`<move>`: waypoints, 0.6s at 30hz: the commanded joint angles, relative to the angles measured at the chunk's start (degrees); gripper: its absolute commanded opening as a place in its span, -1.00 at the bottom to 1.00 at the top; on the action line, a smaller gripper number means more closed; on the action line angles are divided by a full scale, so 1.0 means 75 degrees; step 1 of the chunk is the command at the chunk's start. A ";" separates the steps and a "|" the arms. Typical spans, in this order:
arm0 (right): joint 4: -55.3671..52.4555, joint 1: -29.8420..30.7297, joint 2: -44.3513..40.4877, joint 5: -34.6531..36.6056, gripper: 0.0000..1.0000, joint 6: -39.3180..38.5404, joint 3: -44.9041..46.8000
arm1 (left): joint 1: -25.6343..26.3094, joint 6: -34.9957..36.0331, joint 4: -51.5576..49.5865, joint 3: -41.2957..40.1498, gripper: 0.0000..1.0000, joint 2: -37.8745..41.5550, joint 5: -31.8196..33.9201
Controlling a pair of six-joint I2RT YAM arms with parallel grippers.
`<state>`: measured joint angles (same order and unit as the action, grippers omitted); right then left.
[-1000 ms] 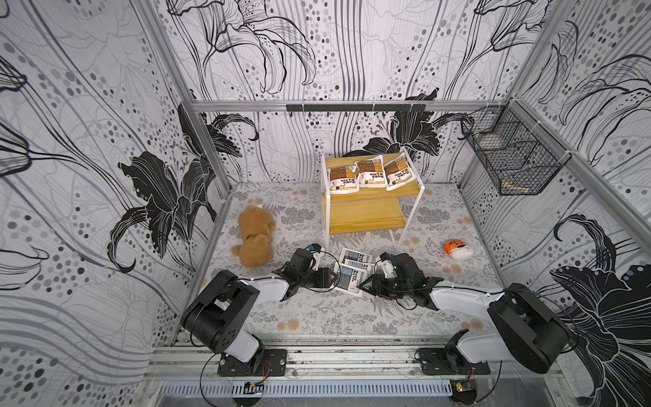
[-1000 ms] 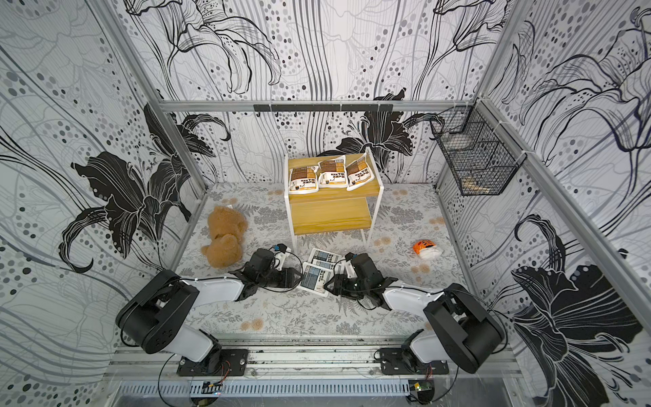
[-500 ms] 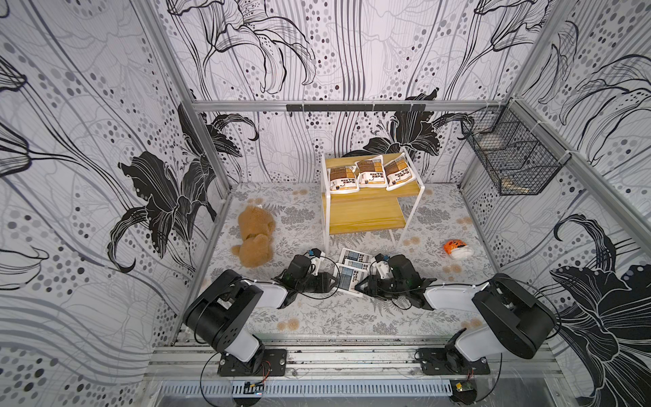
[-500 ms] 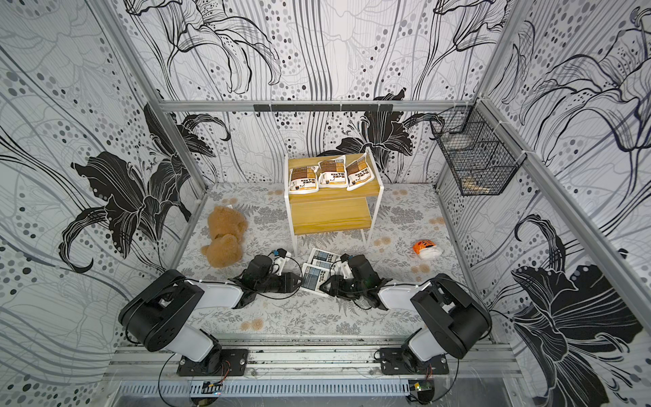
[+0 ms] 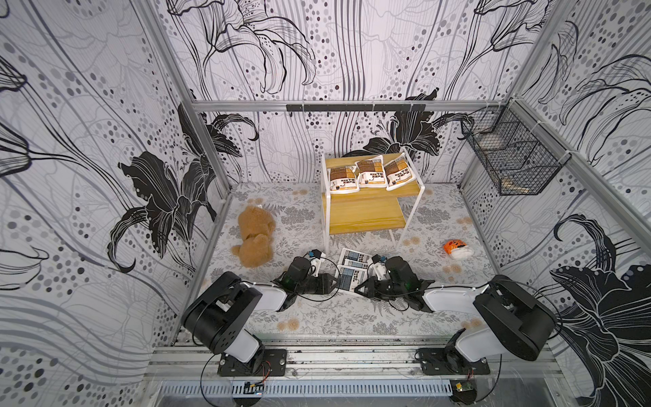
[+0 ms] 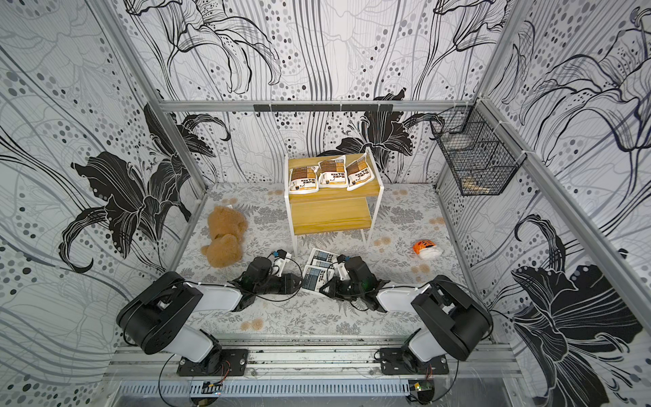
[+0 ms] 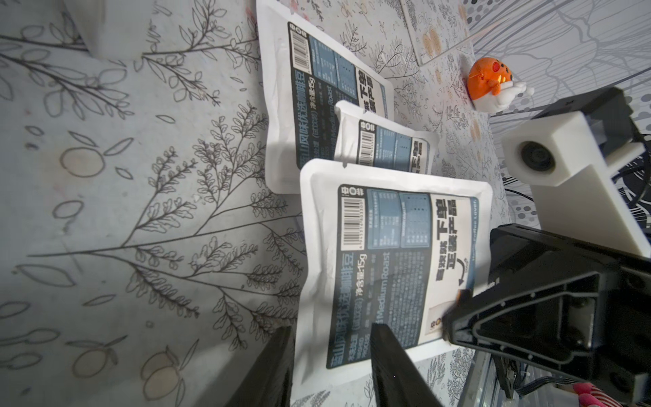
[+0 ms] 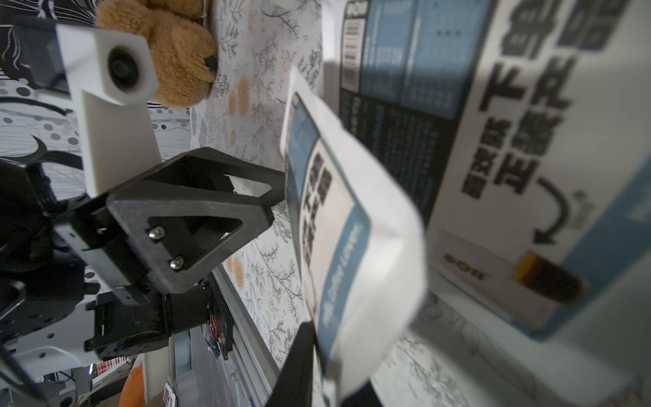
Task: Place the bagged coffee beans on the shelf by color
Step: Pick up the bagged coffee beans at the center of the board.
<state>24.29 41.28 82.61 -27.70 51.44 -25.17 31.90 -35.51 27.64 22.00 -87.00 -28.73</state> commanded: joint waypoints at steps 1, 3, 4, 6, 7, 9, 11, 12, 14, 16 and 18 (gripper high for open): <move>-0.0437 0.0086 -0.0852 0.0391 -0.77 0.0153 -0.0019 | 0.0058 -0.0405 -0.0095 -0.0119 -0.04 0.0698 -0.0001; -0.0557 0.0107 -0.1428 0.0525 -0.79 0.0339 0.0136 | 0.0050 -0.0838 -0.0280 -0.0214 0.05 0.1287 0.0145; -0.0634 0.0112 -0.1757 0.0594 -0.79 0.0439 0.0229 | 0.0052 -0.1135 -0.0368 -0.0308 0.11 0.1619 0.0275; -0.0834 0.0120 -0.2417 0.0774 -0.80 0.0635 0.0384 | 0.0062 -0.1899 -0.0261 -0.0523 0.17 0.2281 0.0330; -0.0931 0.0122 -0.2790 0.0887 -0.80 0.0731 0.0452 | 0.0081 -0.2293 -0.0127 -0.0653 0.18 0.2597 0.0313; -0.1123 0.0124 -0.3482 0.1096 -0.80 0.0930 0.0577 | 0.0157 -0.2964 0.0076 -0.0838 0.20 0.3128 0.0337; -0.1255 0.0121 -0.4119 0.1306 -0.80 0.1126 0.0656 | 0.0271 -0.3529 0.0393 -0.1002 0.22 0.3630 0.0438; -0.1308 0.0121 -0.4429 0.1407 -0.80 0.1233 0.0683 | 0.0354 -0.3795 0.0532 -0.1054 0.23 0.3867 0.0542; -0.1347 0.0121 -0.4910 0.1580 -0.81 0.1413 0.0695 | 0.0537 -0.4161 0.0776 -0.1059 0.24 0.4219 0.0764; -0.1298 0.0121 -0.5208 0.1644 -0.81 0.1564 0.0652 | 0.0825 -0.4453 0.1132 -0.0995 0.27 0.4453 0.1056; -0.1205 0.0124 -0.5245 0.1551 -0.81 0.1657 0.0518 | 0.1133 -0.4546 0.1279 -0.0819 0.32 0.4518 0.1353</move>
<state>15.64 41.85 44.03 -17.63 61.14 -20.34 38.24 -64.84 31.40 14.46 -54.11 -22.72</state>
